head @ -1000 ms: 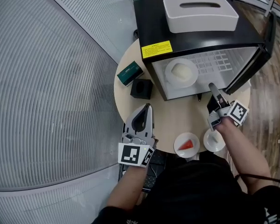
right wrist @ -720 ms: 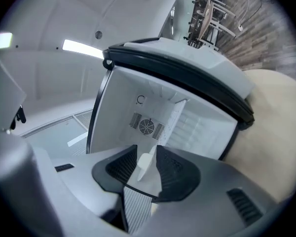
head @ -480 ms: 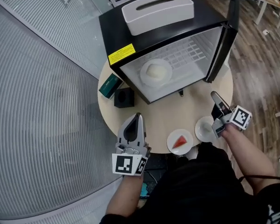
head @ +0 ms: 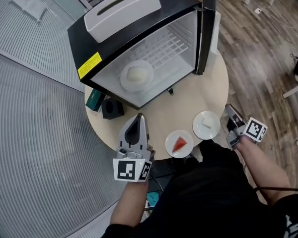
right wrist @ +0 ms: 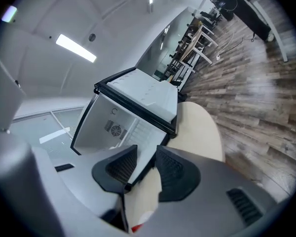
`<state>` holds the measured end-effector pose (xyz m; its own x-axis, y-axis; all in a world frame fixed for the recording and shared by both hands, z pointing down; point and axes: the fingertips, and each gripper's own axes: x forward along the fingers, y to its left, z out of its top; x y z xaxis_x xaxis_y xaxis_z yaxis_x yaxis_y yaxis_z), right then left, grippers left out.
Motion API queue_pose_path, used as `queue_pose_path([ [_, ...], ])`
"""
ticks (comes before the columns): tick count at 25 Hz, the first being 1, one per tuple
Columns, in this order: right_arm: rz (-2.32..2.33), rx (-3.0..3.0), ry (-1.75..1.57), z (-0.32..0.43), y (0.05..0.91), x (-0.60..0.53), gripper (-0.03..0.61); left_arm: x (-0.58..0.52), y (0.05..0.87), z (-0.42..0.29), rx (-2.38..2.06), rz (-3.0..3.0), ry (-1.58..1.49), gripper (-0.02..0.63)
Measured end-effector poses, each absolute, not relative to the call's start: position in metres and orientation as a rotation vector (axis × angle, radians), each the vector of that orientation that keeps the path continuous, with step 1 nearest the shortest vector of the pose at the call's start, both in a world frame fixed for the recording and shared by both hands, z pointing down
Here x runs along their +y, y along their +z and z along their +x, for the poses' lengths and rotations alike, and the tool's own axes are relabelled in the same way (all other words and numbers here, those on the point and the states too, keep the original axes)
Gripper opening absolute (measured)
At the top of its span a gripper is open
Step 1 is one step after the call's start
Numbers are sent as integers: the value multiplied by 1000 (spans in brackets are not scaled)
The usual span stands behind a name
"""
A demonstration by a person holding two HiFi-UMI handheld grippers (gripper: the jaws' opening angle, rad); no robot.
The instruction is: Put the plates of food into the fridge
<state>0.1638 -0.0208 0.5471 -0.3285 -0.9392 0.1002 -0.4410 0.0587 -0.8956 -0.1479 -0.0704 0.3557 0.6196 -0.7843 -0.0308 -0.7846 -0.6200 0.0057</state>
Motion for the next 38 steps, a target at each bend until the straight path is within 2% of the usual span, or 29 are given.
queue_pose_path([
  [3,-1693,1770,-1340,194,597,16,124,-74,360,-139,1341,-2837,36,3],
  [5,-1742,1738,-1374,200,616,30,124,-76,364,-135,1335,-2842,12,3],
  [19,-1635,1682,-1656,161,707,71,124,-74,387,-118,1317,-2844,-153,3],
  [23,-1571,1711,-1697,144,722,65,159,-71,388,-121,1325,-2834,-174,3],
  [38,-1495,1639,-1829,117,760,58,149,-68,394,-147,1393,-2787,-283,3],
])
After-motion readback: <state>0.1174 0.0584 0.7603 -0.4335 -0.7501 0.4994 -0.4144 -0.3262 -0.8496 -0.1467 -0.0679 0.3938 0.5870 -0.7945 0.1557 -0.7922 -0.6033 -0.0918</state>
